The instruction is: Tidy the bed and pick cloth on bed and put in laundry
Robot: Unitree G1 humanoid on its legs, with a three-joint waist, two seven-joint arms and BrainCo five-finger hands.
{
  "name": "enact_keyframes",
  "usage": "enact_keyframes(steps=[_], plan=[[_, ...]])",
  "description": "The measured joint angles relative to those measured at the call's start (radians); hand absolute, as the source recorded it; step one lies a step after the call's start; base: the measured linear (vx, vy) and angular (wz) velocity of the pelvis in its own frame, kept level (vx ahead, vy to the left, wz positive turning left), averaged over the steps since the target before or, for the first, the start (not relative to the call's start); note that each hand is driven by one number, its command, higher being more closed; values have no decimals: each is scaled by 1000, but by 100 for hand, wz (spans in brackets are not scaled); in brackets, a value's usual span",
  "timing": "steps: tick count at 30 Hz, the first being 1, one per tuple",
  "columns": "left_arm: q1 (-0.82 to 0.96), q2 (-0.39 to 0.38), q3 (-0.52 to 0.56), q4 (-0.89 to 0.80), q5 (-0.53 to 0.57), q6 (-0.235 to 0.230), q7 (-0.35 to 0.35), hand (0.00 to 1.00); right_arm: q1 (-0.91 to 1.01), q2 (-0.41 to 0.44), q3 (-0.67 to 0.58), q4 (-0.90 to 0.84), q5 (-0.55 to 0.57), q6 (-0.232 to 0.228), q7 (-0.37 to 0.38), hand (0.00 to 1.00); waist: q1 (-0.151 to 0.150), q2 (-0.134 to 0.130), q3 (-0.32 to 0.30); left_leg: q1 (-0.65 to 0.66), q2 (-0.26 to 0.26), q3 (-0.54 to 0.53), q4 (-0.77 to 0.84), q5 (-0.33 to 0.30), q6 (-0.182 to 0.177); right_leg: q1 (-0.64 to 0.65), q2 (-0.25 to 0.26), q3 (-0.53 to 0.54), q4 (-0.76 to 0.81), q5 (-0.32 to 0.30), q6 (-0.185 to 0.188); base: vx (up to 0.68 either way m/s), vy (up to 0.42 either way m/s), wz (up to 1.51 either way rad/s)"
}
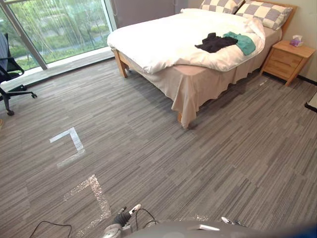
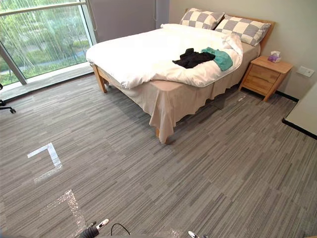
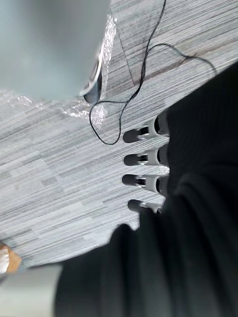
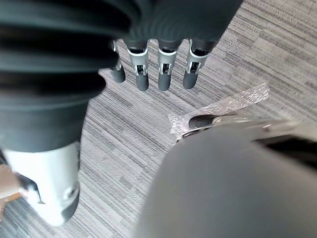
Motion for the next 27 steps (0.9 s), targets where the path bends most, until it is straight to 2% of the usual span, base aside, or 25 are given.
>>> enact_keyframes(steps=[7,10,27], plan=[[-31,-52,-41,1,17,-3,-16,0,-62,11,-10,10,0,-1,10,0,-2,6,9,30,3,6,-4,-9,-19,35,5,-4,-23,2,14,15,-13,-1],[-38,-54,-42,1,31,14,-15,0,-91,60,-10,10,0,-1,14,0,-2,8,14,34,5,8,-18,-2,-30,31,8,-4,-23,0,17,-24,-39,0],[-55,-56,-47,20,100,40,-1,0,-109,62,-10,10,-12,-1,22,0,-1,6,21,53,7,25,-25,-2,-29,40,13,8,-31,2,13,-18,-22,-3]])
